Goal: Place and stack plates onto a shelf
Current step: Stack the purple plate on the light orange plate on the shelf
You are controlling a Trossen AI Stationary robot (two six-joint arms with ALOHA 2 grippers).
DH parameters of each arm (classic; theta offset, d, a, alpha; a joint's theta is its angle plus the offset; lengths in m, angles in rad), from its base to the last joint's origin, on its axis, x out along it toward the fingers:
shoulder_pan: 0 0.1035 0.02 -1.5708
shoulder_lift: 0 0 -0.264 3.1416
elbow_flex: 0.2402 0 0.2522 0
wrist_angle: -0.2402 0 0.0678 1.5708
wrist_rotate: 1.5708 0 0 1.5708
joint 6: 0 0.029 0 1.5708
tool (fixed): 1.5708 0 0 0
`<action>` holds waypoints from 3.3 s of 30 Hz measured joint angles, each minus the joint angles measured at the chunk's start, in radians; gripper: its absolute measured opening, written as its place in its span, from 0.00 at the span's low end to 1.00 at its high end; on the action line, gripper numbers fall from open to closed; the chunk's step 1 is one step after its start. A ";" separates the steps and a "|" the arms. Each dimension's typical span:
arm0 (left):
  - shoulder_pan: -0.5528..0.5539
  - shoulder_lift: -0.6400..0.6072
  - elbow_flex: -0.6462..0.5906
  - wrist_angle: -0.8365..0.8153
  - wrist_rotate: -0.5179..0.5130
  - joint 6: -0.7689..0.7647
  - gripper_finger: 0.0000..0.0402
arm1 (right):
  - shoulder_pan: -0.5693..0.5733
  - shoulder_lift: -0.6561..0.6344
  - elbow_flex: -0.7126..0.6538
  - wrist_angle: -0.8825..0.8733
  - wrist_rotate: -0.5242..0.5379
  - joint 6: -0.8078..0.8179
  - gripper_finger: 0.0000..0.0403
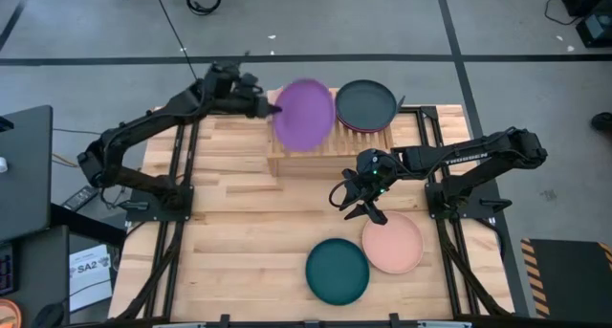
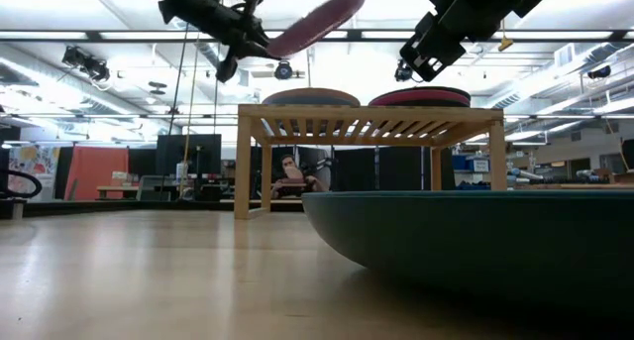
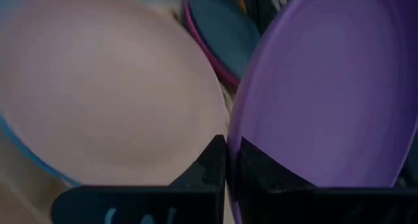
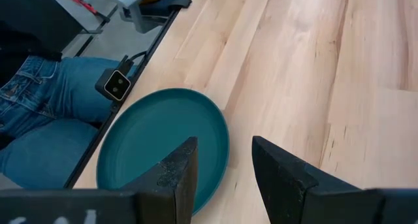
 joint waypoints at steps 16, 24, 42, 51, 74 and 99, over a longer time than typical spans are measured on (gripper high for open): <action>0.094 0.031 0.000 0.011 -0.210 -0.044 0.05 | 0.000 0.000 0.000 0.000 0.000 0.000 0.37; 0.082 0.098 0.000 0.000 -0.182 -0.071 0.05 | 0.000 0.000 0.000 0.000 0.014 0.000 0.37; 0.083 0.112 0.000 -0.039 -0.168 -0.073 0.07 | 0.000 0.000 0.000 0.000 0.016 0.000 0.37; 0.083 0.112 0.000 -0.039 -0.199 -0.070 0.08 | 0.000 0.000 0.000 0.000 0.016 0.000 0.37; 0.083 0.111 0.000 -0.040 -0.215 -0.068 0.23 | 0.000 0.000 0.000 0.000 0.016 0.000 0.37; 0.120 0.090 0.000 -0.039 -0.169 -0.016 0.42 | 0.000 0.000 0.000 0.000 0.016 0.000 0.37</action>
